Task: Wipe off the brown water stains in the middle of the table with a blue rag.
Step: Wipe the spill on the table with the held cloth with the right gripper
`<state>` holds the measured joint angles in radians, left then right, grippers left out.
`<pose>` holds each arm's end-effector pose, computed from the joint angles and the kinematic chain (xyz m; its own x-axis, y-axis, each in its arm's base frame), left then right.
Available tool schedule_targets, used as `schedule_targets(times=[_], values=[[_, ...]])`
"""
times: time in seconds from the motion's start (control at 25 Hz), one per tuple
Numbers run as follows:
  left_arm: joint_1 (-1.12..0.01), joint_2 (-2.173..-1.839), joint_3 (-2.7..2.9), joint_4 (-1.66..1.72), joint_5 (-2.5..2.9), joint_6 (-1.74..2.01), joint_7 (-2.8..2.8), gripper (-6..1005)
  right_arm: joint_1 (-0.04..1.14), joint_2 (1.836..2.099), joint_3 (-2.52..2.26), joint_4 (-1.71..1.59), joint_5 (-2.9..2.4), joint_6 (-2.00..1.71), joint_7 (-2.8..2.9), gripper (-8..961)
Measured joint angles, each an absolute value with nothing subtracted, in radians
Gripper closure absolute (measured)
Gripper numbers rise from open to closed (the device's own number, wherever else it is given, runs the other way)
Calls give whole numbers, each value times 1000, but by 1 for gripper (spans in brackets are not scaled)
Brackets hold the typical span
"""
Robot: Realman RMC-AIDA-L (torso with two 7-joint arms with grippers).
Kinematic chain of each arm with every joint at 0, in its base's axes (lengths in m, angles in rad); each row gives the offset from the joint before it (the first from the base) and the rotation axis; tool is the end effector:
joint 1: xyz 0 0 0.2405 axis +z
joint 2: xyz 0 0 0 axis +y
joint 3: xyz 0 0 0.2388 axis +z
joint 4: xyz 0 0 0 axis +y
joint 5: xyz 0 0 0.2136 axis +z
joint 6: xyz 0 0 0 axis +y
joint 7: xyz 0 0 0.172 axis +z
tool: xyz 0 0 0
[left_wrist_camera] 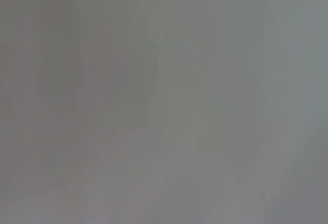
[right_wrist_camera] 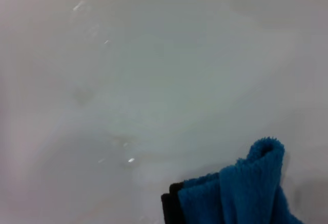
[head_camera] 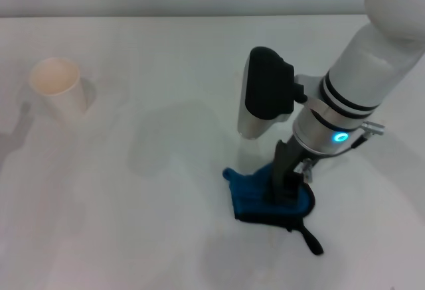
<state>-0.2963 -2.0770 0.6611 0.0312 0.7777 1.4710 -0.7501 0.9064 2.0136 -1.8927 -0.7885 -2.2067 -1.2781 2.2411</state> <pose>-0.3517 0.2893 0.0394 0.3038 -0.1258 0.9444 0.9389 -0.1290 -0.3192 0.1771 0.3393 -0.1183 0.8398 -0.2111 0.5001 -0.2120 -0.9757 -0.0560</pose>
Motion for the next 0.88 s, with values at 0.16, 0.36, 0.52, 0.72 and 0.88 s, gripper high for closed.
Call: schedule_targets(times=[0.16,0.36,0.52,0.72,0.88], values=[[-298,-2077,661,32,778,1471,-750,107,903,2013,-1891,-789,-2206,-1340,2241,862],[-305,-2077,661,34,778,1471,-750,108,901,2018,-1892,-785,-2206,-1445,2247,862],[-311,-2077,661,34,778,1471,-750,108,889,2026,-1893,-788,-2187,-1537,2250,863],[-326,-2077,661,33,778,1461,-750,108,888,2028,-1905,-790,-2098,-1556,2250,863],[-328,-2077,661,33,778,1458,-750,108,886,2028,-1905,-790,-2023,-1526,2243,863]])
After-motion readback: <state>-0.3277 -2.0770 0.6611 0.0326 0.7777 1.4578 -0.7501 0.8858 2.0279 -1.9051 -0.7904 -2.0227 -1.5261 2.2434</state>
